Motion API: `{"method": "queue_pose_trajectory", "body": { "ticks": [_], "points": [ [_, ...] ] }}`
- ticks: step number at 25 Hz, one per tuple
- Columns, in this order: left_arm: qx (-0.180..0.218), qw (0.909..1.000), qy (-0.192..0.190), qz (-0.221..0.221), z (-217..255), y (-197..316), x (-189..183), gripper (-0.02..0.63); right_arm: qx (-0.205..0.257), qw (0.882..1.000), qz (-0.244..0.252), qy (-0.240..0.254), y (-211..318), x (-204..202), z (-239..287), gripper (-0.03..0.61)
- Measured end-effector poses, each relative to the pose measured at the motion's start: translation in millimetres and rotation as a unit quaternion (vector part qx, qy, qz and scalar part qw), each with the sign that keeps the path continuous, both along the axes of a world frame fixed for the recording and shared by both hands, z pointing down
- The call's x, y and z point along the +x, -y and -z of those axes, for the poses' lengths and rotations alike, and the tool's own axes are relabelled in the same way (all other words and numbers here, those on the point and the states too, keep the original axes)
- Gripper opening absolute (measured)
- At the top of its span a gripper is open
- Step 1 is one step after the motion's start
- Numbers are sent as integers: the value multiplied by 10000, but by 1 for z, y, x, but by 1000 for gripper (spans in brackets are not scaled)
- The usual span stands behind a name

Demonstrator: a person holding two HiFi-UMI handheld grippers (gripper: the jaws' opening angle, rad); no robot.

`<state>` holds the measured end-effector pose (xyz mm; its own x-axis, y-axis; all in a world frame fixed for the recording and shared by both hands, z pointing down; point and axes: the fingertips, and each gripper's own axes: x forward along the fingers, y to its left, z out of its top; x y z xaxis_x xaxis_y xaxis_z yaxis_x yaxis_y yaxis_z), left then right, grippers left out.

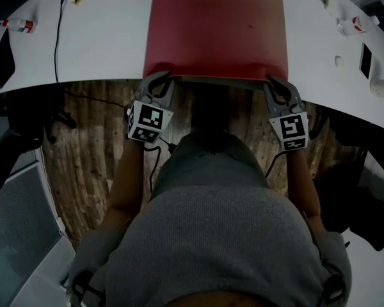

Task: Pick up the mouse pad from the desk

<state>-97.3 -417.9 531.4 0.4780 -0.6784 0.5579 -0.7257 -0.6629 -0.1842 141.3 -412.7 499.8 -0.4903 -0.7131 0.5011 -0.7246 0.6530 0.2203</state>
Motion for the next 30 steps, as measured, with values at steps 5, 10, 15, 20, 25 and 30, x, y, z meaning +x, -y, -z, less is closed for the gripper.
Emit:
{"method": "queue_pose_trajectory", "body": {
  "ticks": [5, 10, 15, 20, 25, 30],
  "points": [
    [-472, 9741, -1860, 1197, 24, 11, -6, 31, -147, 9734, -1272, 1899, 16, 1, 24, 29],
    [-659, 9450, -2780, 1594, 38, 14, -9, 32, -146, 9615, -1539, 2273, 13, 0, 33, 29],
    [-739, 9028, -3806, 1864, 51, 16, -12, 31, -211, 9421, -1800, 2820, 0, -2, 36, 34],
    [-607, 8872, -4186, 1844, 60, 10, -17, 31, -59, 9096, -2164, 3547, -7, -7, 44, 34],
    [-621, 8729, -4491, 1803, 68, -3, -12, 31, -63, 9087, -2186, 3555, -25, -3, 43, 35],
    [-714, 8676, -4577, 1810, 68, -27, -5, 32, -117, 8955, -2222, 3855, -45, 4, 45, 35]
  ]
}}
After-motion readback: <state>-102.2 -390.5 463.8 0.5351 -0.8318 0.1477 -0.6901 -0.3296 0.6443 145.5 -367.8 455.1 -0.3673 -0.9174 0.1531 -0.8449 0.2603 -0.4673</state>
